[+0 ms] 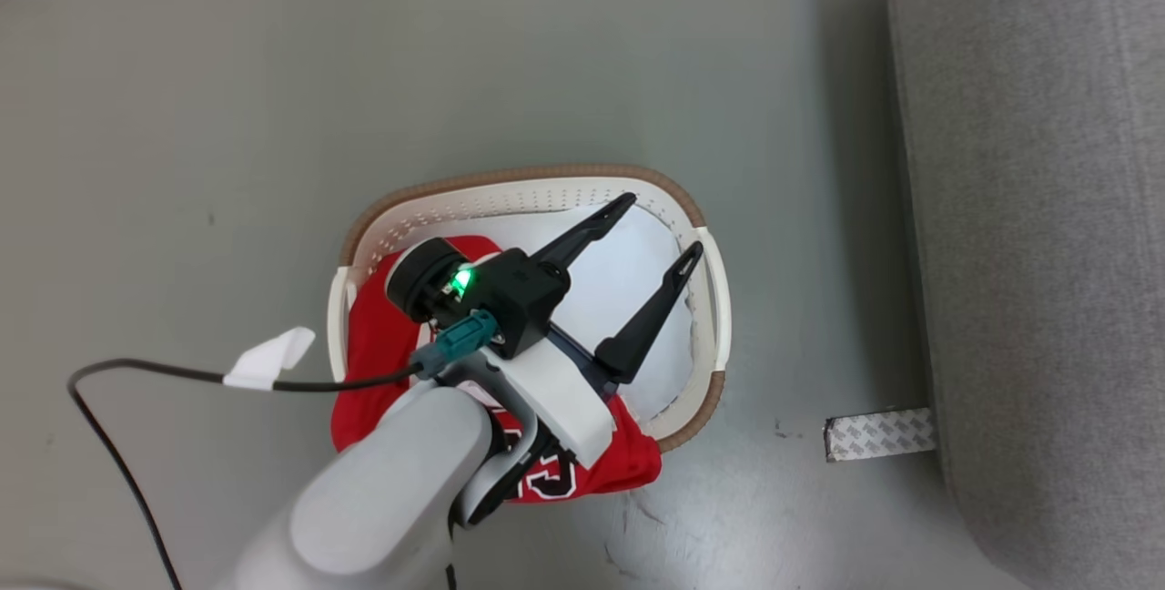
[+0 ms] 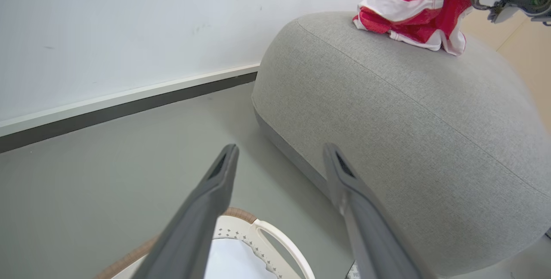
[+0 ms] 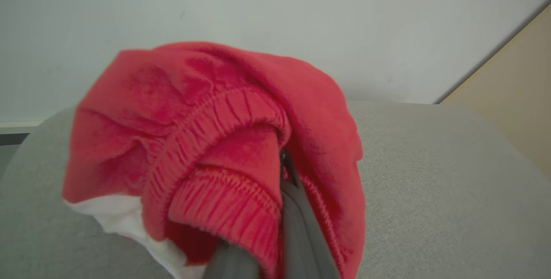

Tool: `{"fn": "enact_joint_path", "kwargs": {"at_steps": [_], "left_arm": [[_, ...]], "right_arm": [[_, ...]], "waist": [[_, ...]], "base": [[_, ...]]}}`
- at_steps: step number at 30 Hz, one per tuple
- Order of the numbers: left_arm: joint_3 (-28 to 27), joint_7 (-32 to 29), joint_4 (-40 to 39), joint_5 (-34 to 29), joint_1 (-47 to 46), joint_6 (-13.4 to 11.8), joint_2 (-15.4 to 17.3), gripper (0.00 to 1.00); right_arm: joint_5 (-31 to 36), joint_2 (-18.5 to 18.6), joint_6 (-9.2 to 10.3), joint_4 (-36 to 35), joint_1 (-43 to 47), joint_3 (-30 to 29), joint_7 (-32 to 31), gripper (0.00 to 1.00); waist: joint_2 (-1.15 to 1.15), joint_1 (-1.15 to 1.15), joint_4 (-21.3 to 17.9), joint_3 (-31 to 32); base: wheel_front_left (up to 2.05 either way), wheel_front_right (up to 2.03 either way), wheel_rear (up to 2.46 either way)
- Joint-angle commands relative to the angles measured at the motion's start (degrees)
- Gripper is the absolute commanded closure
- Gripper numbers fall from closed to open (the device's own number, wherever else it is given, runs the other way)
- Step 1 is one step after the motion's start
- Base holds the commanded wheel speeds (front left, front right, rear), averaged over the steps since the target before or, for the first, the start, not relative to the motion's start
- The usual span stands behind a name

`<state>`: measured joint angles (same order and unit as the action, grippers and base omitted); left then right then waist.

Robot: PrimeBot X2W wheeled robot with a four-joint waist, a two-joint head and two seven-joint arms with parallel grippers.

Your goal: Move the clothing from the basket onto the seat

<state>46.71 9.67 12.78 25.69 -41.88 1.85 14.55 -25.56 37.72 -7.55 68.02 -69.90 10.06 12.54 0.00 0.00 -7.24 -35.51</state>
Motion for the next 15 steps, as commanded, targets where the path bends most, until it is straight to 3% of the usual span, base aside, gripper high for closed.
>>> {"fn": "enact_joint_path", "kwargs": {"at_steps": [1, 4, 6, 8, 9, 11, 12, 15], "left_arm": [[-0.1, 0.5, -0.2, 0.0, -0.4, -0.3, 0.2, 0.0], [-0.4, 0.2, -0.6, 0.2, -0.5, -0.6, 0.7, 0.0], [-0.5, -0.1, -0.9, 0.1, -0.7, -0.8, 1.2, 0.0], [-0.7, -0.2, -1.2, 0.1, -0.7, -1.0, 1.6, 0.0], [-0.7, -0.4, -1.3, 0.1, -0.7, -1.2, 1.7, 0.0], [-0.7, -0.4, -1.3, 0.4, -0.6, -1.1, 1.9, 0.0], [-0.7, -0.3, -1.3, 0.5, -0.5, -1.1, 2.0, 0.0], [-0.7, 0.2, -0.8, 0.7, -0.2, -1.0, 1.9, 0.0]], "right_arm": [[0.4, -0.7, 0.12, 1.0, 1.2, 0.5, -1.0, 1.0], [-0.6, -2.1, 0.12, 3.7, 2.3, 1.3, -6.6, 1.0], [-1.1, -3.3, 0.12, 4.3, 3.0, 2.0, -10.1, 0.92], [-1.6, -3.9, 0.12, 4.6, 3.2, 2.4, -12.1, 0.92], [-1.8, -4.3, 0.12, 4.5, 3.3, 3.0, -12.8, 0.84], [-2.4, -4.7, 0.12, 3.9, 3.7, 3.7, -12.6, 0.54], [-2.9, -4.8, 0.12, 3.6, 3.8, 3.7, -12.2, 0.0], [-3.5, -4.7, 0.12, 3.2, 4.4, 5.1, -13.1, 0.0]], "waist": [[0.0, 0.0, 0.4, -0.4], [0.0, 0.0, 0.4, -1.3], [0.0, 0.0, 0.2, -1.9], [0.0, 0.0, -0.2, -2.2], [0.0, 0.0, -0.4, -2.3], [0.0, 0.0, -1.0, -2.0], [0.0, 0.0, -1.2, -1.6], [0.0, 0.0, -1.9, 0.0]], "base": [[0.0, 0.0, 0.0], [0.0, 0.0, 0.0], [0.0, 0.0, 0.0], [0.0, 0.0, 0.0], [0.0, 0.0, 0.0], [0.0, 0.0, 0.0], [0.0, 0.0, 0.0], [0.0, 0.0, 0.0]]}}
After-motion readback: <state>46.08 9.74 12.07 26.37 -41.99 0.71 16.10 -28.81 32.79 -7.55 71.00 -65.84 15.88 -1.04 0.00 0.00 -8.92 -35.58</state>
